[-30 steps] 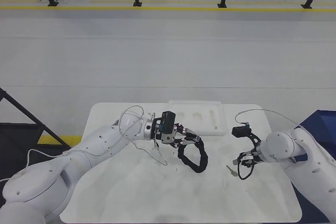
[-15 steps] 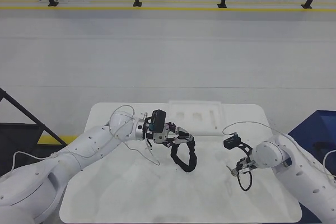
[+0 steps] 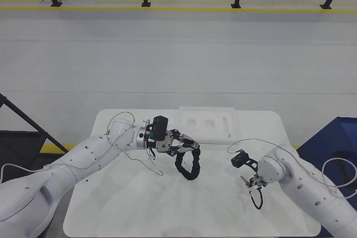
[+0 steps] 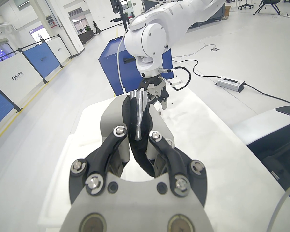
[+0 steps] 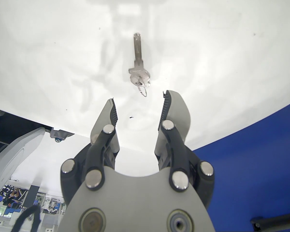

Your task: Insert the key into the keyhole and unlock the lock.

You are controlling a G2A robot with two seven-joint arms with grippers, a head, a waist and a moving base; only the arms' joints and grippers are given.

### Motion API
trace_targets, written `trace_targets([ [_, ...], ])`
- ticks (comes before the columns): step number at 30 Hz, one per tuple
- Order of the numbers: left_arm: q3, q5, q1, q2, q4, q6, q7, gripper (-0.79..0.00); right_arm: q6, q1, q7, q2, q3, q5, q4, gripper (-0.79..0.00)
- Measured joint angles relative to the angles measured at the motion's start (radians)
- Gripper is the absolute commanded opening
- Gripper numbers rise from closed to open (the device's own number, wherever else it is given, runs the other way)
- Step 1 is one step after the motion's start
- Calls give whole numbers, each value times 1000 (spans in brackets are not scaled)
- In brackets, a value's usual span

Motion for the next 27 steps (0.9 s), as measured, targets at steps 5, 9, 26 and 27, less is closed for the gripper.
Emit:
trace_targets([
  [5, 0, -4, 0, 5, -8, -1, -1, -785, 2, 40, 33, -25, -47, -27, 46, -422],
  [9, 0, -4, 0, 5, -8, -1, -1, -785, 4, 59, 37, -41, -72, -36, 70, -422],
  [26, 0, -4, 0, 5, -8, -1, -1, -785, -1, 71, 36, -50, -86, -35, 94, -296],
  [27, 0, -4, 0, 5, -8, -1, -1, -785, -3, 68, 28, -50, -85, -35, 95, -299],
])
